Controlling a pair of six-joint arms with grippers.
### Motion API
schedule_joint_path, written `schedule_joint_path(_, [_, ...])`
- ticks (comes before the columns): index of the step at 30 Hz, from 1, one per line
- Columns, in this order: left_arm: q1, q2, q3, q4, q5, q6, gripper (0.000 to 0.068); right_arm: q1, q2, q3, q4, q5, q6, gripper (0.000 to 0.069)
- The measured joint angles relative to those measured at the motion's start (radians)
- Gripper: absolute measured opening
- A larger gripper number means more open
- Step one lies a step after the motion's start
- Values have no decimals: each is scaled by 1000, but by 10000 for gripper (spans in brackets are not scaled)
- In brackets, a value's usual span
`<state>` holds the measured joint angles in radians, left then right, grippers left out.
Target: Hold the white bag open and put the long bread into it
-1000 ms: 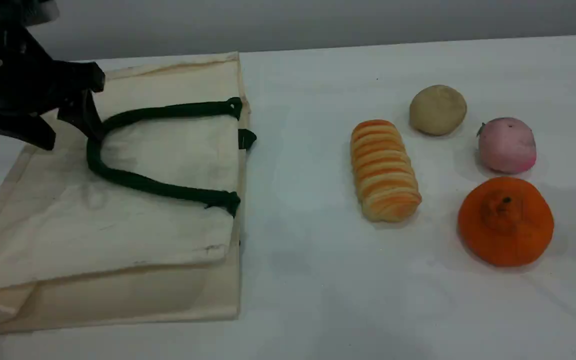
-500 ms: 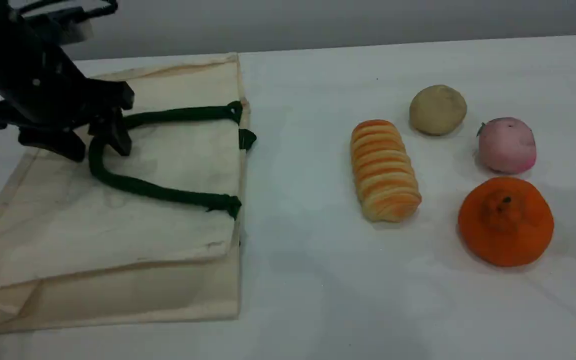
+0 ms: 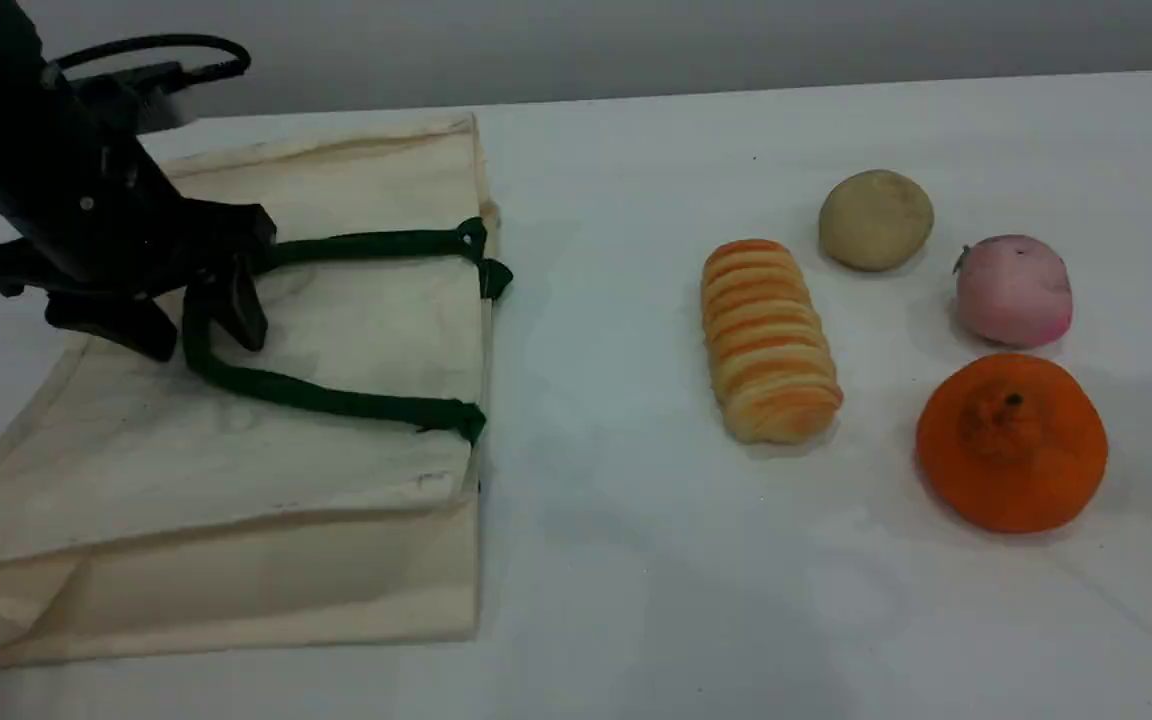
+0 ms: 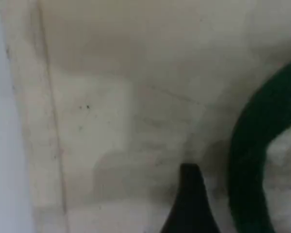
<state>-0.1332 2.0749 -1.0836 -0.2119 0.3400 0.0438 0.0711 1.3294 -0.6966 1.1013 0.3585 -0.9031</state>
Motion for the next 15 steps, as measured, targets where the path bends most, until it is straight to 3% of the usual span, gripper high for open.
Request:
schedule_joint_path(8, [0,0,0,0,0,-2,491,0,0,0,0,-2,-2,469])
schedule_joint_path(15, [0,31,0,0,-5,0,407,0,0,0,-1,-2,-1,469])
